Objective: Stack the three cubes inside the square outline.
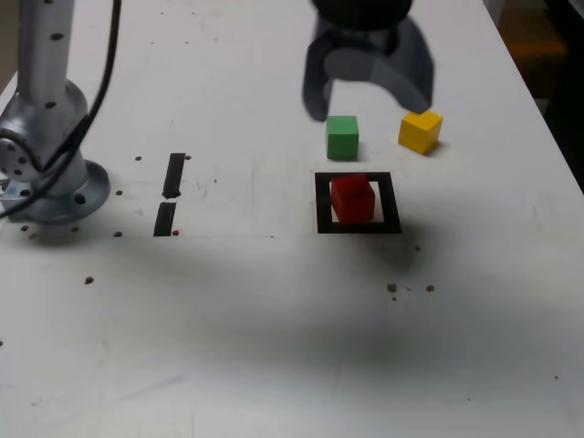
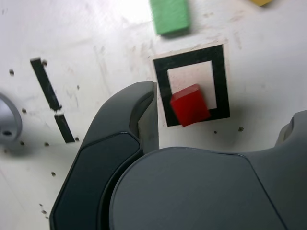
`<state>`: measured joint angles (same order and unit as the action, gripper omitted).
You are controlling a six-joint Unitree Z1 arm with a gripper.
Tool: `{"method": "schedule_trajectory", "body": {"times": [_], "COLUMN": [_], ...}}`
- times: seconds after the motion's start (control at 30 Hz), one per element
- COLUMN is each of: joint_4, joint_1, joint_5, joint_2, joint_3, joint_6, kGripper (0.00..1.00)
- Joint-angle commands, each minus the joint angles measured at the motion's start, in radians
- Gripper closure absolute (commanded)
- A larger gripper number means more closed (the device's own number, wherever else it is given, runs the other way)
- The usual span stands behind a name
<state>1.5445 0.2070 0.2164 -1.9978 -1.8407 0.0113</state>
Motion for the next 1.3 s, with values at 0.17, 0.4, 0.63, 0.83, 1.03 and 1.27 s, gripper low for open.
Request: {"method": "schedule_trajectory", "body": {"times": [0.17, 0.4, 0.63, 0.83, 1.03, 1.27], "joint_4": [0.04, 0.025, -0.074, -0.147, -0.197, -0.213], "joint_1": [-0.115, -0.235, -0.276, -0.276, -0.283, -0.289], "joint_5": [-0.014, 0.041, 0.057, 0.046, 0.045, 0.039], "joint_2": [-0.14, -0.239, -0.303, -0.312, -0.321, -0.327], "joint_3": [-0.245, -0.261, -0.176, -0.148, -0.141, -0.152], "joint_6": [0.36, 0.576, 0.646, 0.654, 0.651, 0.623], "kGripper": [0.01, 0.03, 0.03, 0.05, 0.18, 0.45]}}
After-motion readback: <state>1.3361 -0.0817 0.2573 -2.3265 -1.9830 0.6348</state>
